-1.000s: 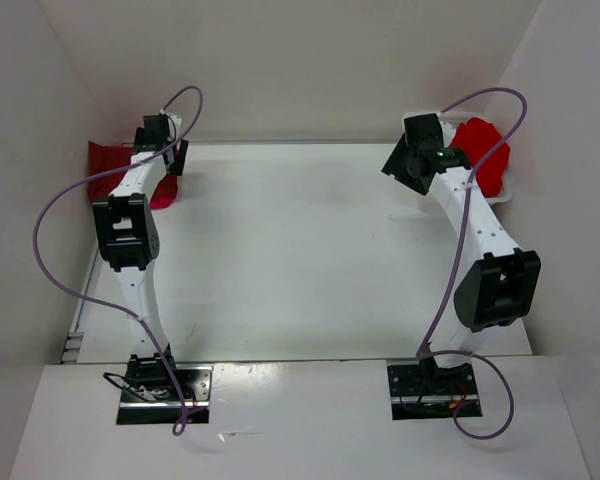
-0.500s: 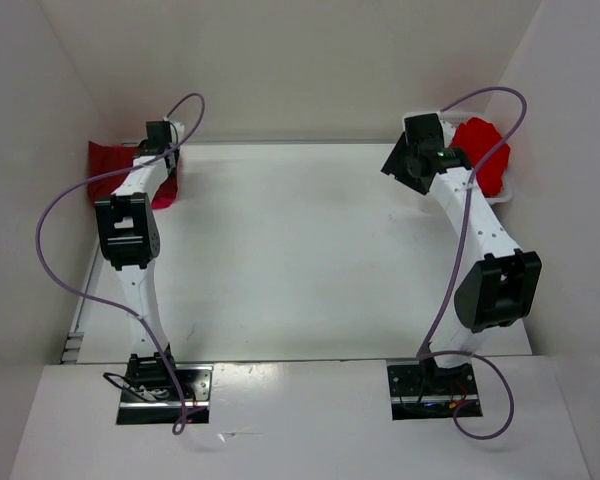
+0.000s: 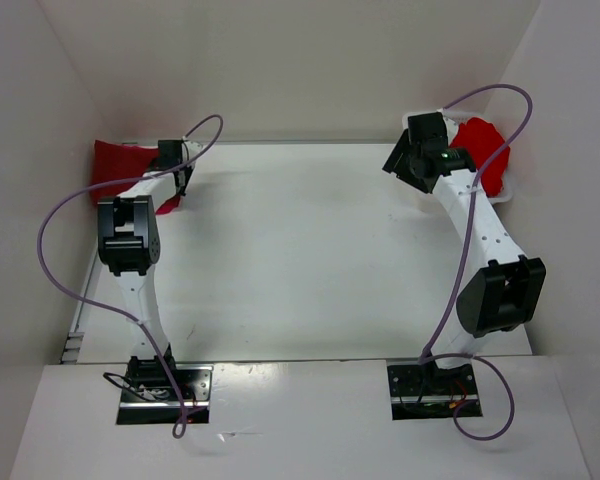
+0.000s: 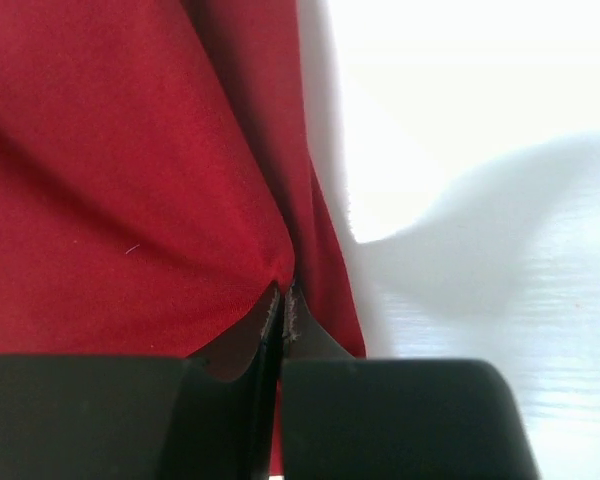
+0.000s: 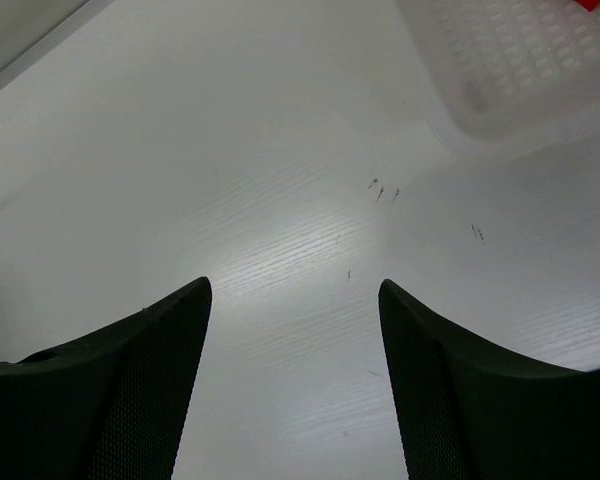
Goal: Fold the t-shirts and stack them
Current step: Grab crumpled tshirt from bin with the right arm
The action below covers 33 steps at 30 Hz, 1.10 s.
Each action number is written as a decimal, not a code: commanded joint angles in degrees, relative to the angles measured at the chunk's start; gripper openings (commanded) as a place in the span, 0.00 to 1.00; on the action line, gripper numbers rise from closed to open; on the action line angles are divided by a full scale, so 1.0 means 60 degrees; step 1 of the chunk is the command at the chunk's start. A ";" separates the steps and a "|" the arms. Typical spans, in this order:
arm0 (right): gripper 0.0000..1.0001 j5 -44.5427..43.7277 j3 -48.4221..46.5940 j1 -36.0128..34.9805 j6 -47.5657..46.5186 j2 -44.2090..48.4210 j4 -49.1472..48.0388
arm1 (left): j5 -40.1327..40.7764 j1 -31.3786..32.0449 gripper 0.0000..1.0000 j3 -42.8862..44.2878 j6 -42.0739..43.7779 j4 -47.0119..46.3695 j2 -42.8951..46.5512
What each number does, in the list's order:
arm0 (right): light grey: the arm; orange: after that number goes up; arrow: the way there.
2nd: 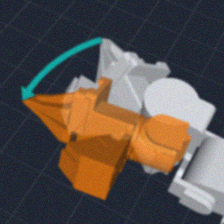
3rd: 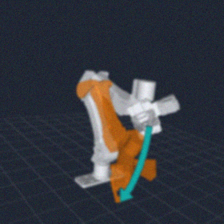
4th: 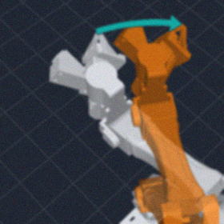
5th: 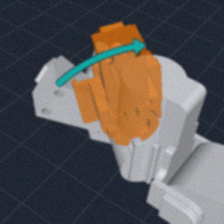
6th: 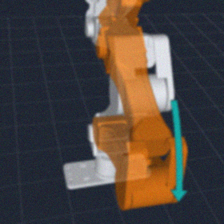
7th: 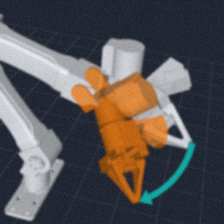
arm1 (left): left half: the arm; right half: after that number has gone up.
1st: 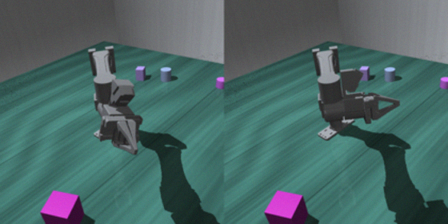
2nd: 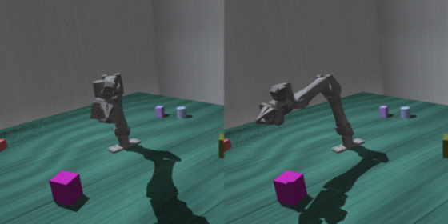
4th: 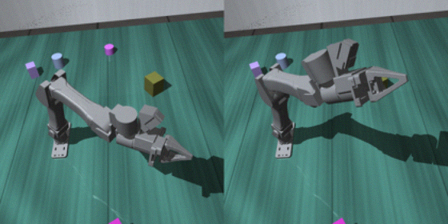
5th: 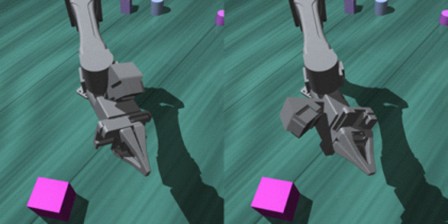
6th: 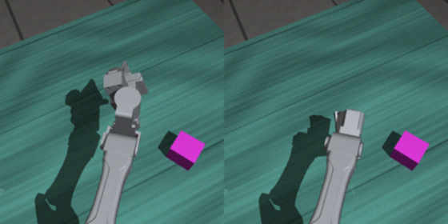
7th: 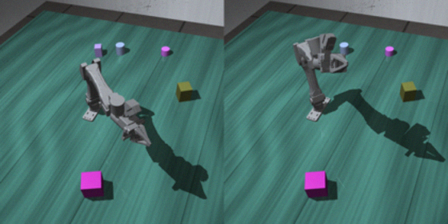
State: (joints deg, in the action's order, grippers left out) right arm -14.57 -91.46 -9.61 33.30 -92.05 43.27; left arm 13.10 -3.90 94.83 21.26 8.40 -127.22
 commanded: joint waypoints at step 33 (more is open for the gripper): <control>0.87 -0.3268 -0.3357 0.1175 0.1025 -0.3010 -0.0121 | -0.2021 -0.2616 1.00 0.2625 -0.1595 0.1794 0.0869</control>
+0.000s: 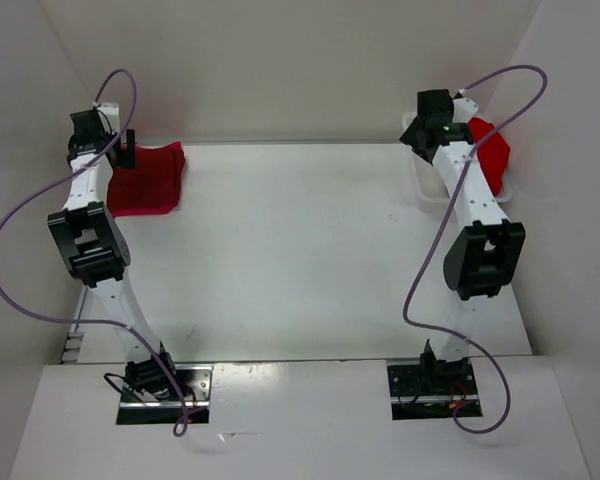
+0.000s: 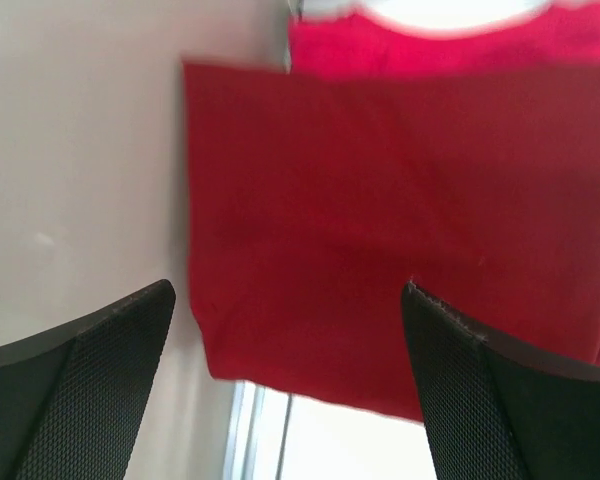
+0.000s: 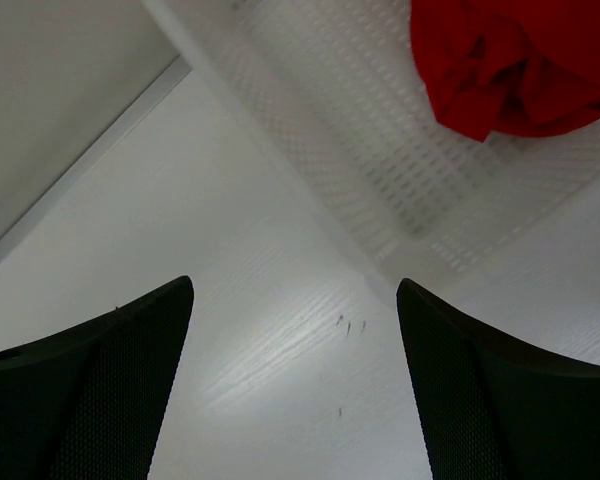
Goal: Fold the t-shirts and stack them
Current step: Grab crumpled tshirt from bin with the right arm
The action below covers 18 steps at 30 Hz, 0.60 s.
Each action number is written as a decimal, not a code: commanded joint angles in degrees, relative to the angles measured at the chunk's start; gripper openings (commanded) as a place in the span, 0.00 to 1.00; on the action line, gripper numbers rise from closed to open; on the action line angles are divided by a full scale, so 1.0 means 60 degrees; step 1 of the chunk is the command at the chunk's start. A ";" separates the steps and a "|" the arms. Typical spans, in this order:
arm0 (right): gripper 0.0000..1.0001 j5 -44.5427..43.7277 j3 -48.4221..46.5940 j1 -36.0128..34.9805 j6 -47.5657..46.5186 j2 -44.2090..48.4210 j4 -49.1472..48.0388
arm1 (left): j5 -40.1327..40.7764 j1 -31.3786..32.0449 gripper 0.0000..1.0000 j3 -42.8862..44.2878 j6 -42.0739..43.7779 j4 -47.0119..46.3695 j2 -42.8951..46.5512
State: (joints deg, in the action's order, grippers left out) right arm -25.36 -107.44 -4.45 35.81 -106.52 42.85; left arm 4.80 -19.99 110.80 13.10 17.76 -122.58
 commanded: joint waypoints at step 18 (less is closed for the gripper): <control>1.00 -0.5515 -0.9706 0.1767 0.1529 -0.7396 0.4195 | -0.3188 0.1440 1.00 -0.1900 -0.0383 0.1874 0.1695</control>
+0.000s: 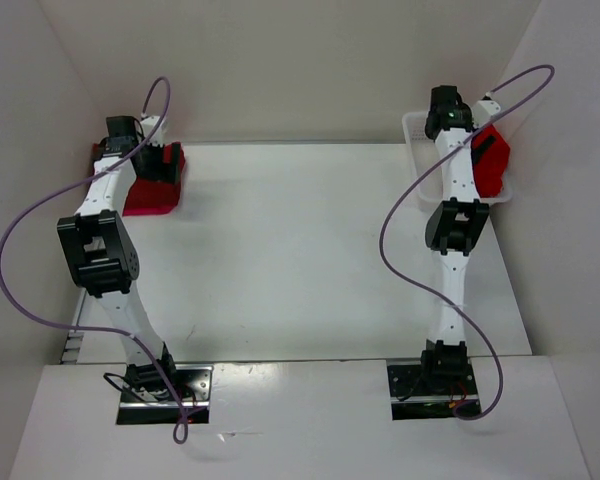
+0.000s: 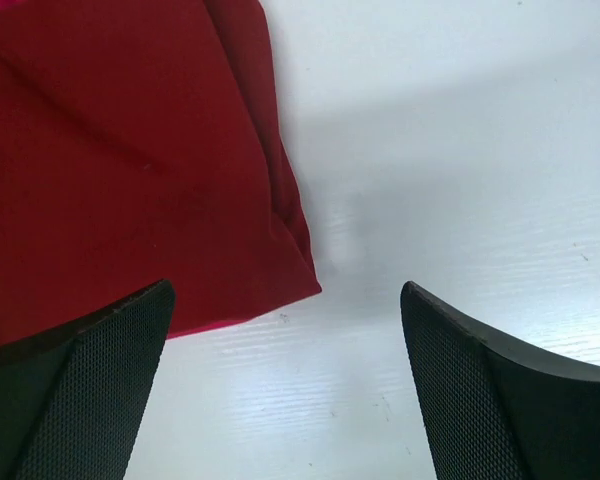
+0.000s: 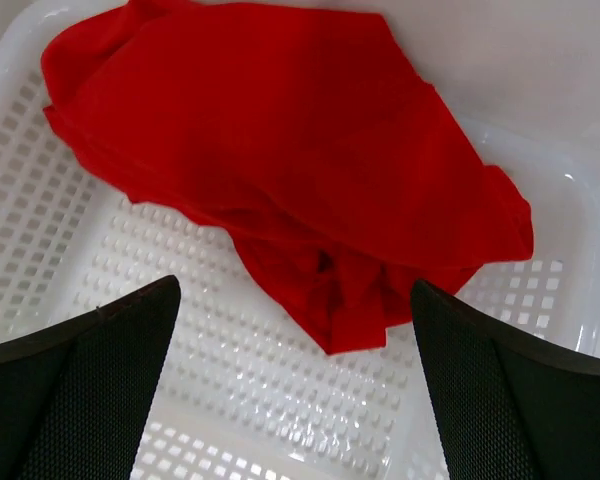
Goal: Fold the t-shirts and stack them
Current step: Grab crumpled tshirt from bin with the right arm
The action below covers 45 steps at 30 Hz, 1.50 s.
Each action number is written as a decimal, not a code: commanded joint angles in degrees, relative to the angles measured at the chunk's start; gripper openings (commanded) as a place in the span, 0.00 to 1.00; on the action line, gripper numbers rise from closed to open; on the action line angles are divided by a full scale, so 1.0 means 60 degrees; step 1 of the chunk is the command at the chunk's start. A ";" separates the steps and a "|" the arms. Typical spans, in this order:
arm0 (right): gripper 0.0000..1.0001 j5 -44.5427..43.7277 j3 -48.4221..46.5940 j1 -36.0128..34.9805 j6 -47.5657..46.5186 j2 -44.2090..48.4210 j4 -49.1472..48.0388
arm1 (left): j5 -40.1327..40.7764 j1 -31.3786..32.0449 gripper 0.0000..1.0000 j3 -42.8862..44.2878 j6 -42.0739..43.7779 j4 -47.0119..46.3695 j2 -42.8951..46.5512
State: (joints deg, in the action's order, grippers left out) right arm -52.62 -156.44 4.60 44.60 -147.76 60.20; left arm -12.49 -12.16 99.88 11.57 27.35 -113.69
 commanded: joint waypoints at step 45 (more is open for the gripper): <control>0.09 -0.1207 -0.2066 0.0653 -0.0079 -0.2017 0.2373 | 0.0954 0.1207 1.00 0.0127 0.0531 0.0773 0.0315</control>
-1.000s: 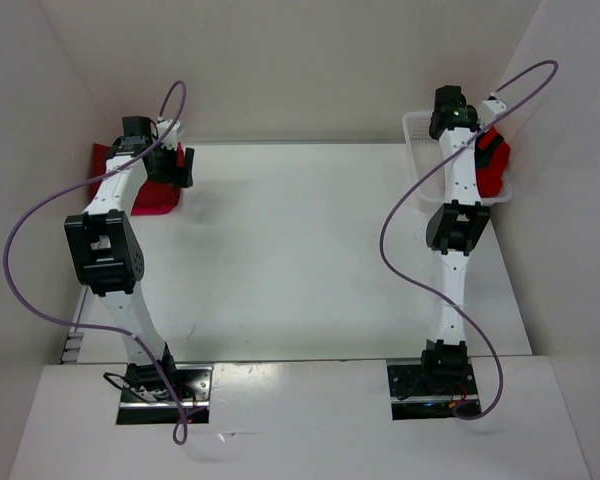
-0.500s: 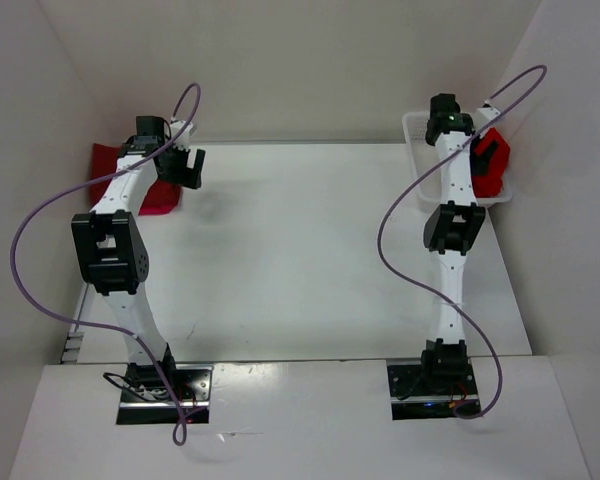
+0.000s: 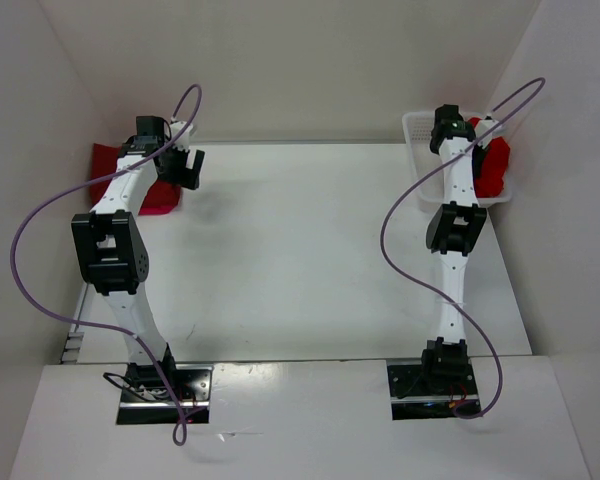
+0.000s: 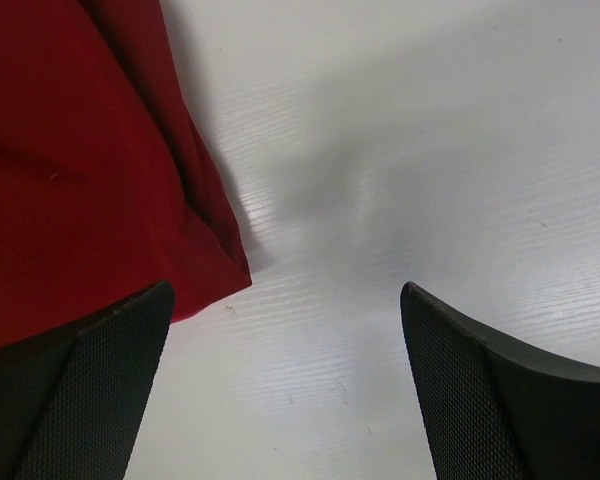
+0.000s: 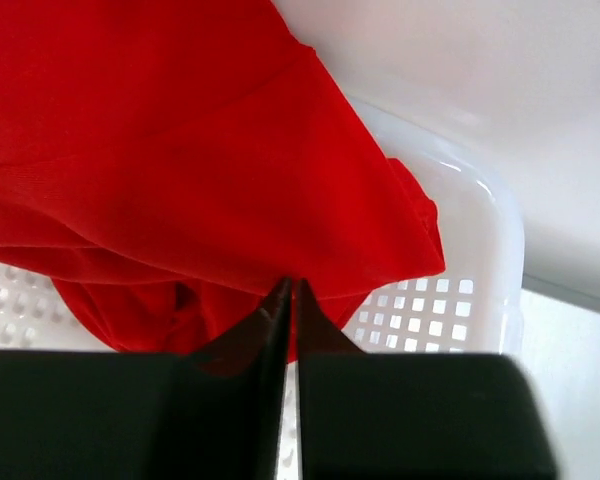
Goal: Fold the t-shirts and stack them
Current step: Grab crumpled tshirt from bin with the right arm
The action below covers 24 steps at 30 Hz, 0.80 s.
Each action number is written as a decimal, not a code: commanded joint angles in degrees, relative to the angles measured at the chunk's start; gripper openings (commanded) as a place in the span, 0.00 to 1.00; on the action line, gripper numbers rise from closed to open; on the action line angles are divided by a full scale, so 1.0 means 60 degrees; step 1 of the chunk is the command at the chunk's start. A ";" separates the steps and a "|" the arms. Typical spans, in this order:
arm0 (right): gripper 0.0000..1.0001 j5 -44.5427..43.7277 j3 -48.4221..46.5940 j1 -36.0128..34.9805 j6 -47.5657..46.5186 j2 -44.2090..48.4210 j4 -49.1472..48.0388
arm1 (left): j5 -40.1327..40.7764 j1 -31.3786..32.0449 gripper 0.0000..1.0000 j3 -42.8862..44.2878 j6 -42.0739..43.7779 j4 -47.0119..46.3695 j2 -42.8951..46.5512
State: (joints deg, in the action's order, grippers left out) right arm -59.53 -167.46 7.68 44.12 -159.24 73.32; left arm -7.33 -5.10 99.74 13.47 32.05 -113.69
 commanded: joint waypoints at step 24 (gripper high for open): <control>1.00 -0.0201 -0.0084 0.0155 -0.0087 0.0187 0.0187 | 0.0182 0.0030 1.00 -0.0042 0.0215 -0.0010 0.0682</control>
State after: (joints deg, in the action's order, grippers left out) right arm -59.37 -167.46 5.21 43.46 -159.26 73.49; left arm -6.20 -5.10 99.74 13.63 32.18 -112.29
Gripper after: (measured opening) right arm 0.986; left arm 1.001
